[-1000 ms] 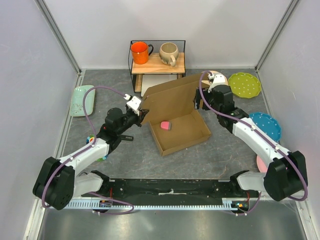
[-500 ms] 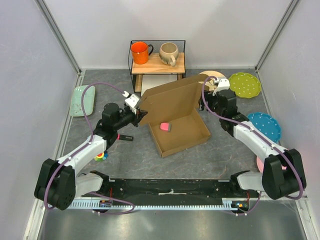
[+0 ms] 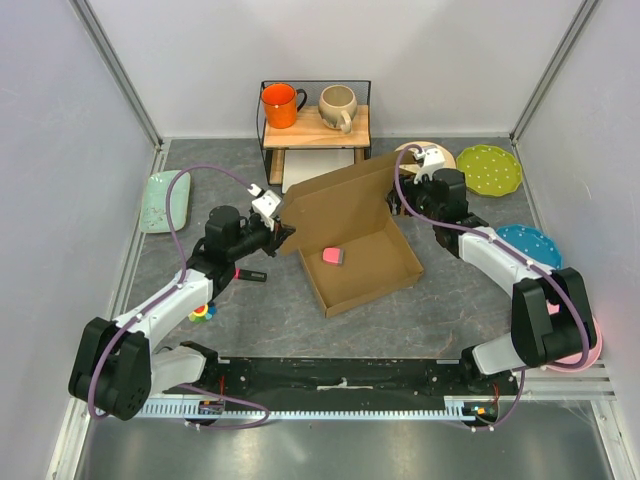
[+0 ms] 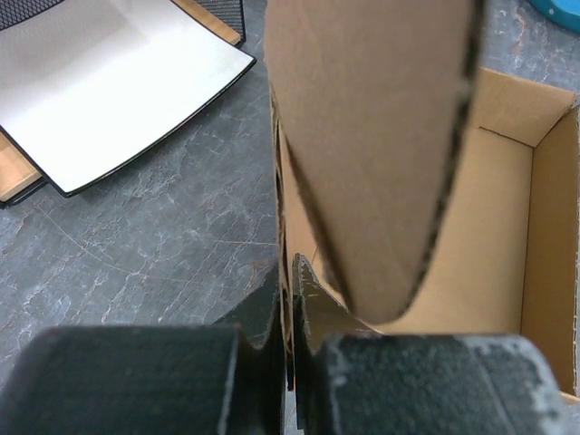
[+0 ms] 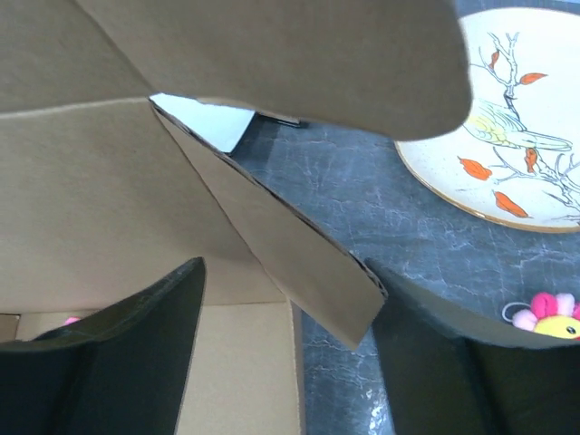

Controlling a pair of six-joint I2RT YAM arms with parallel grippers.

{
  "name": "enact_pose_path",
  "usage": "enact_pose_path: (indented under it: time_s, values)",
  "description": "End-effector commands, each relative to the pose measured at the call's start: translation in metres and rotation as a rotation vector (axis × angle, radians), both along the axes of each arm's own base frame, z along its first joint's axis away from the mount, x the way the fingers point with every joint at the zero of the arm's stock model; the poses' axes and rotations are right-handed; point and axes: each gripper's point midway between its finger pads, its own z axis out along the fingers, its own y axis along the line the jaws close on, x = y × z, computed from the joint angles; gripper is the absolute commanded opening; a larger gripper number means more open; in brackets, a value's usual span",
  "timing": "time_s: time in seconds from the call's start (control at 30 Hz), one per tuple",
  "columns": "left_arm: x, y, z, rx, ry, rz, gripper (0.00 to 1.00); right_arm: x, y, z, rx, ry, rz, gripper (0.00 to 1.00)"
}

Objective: Fold the paper box

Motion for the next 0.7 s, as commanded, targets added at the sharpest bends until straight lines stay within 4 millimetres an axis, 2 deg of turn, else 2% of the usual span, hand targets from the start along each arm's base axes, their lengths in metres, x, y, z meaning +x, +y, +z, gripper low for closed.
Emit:
enact_pose_path:
  time_s: [0.0,0.07,0.27,0.43,0.6,0.67]
  values:
    - [0.009,0.001,0.013,0.035,-0.059,-0.005,0.02,0.005,0.010,0.037,0.036,-0.102,0.062,0.72]
    - [0.010,0.002,0.014,0.037,-0.061,0.004,0.02,0.001,0.010,0.034,0.029,-0.099,0.064,0.60]
    - [0.015,0.002,0.015,0.035,-0.056,0.018,0.02,-0.015,0.011,0.034,-0.010,-0.100,0.058,0.42]
    - [0.017,0.000,0.019,0.016,-0.057,0.021,0.02,-0.025,0.013,0.027,-0.052,-0.093,0.041,0.38]
    - [0.015,-0.003,0.021,-0.005,-0.045,0.007,0.02,-0.037,0.020,0.008,-0.085,-0.038,0.034,0.34]
    - [0.015,-0.003,0.020,-0.005,-0.045,0.011,0.02,-0.039,0.014,0.002,-0.102,-0.029,-0.025,0.29]
